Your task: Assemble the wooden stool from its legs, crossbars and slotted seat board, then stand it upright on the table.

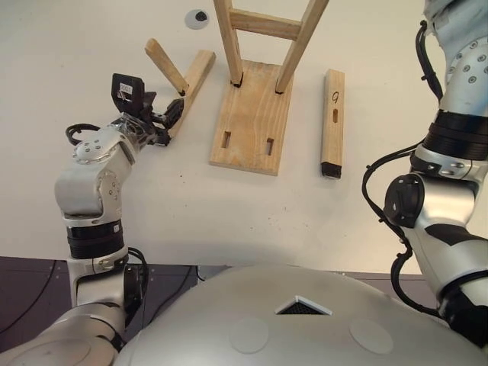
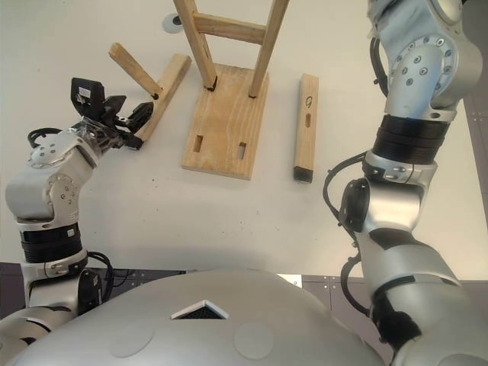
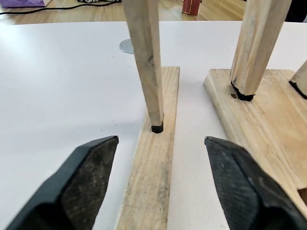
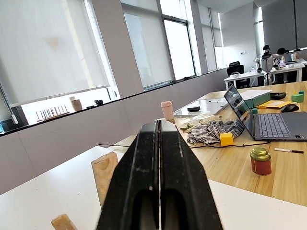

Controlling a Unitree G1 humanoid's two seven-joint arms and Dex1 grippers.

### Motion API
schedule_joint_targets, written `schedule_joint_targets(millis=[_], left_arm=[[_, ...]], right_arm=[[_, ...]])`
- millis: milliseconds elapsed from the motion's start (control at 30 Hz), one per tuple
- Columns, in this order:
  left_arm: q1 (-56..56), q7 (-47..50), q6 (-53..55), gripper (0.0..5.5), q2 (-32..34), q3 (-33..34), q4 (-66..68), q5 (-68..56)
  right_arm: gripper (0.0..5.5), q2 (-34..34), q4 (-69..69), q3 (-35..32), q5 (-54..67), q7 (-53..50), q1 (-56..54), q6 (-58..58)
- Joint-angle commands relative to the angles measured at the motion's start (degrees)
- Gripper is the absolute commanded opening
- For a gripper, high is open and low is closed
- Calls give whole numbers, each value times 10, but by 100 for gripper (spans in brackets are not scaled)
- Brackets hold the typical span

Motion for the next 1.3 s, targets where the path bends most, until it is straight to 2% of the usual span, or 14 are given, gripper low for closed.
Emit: schedule_joint_targets(millis=[33,167,300,700,933,1067,1300], left_arm=[[-20,-45,-9,331,49,-19,59,16],[-44,-115,-73,331,81,-55,184,41],[-70,-149,-125,331,86,-77,276,64],[-159,-202,-149,331,120,-81,307,77],[-235,-268,-226,331,129,-131,462,129],[-239,-295,-248,331,122,-141,535,141],[-212,-290,-218,331,113,-108,446,106]], right_arm=[[0,8,-22,1,0,-17,22,12],[0,20,-31,8,-4,-28,40,4],[0,15,-16,8,-12,-25,54,-12],[0,43,-33,2,-27,-64,99,-44],[0,51,-28,-9,-31,-70,115,-73],[0,43,-22,-15,-26,-67,113,-74],[0,30,-14,-26,-27,-61,111,-68]])
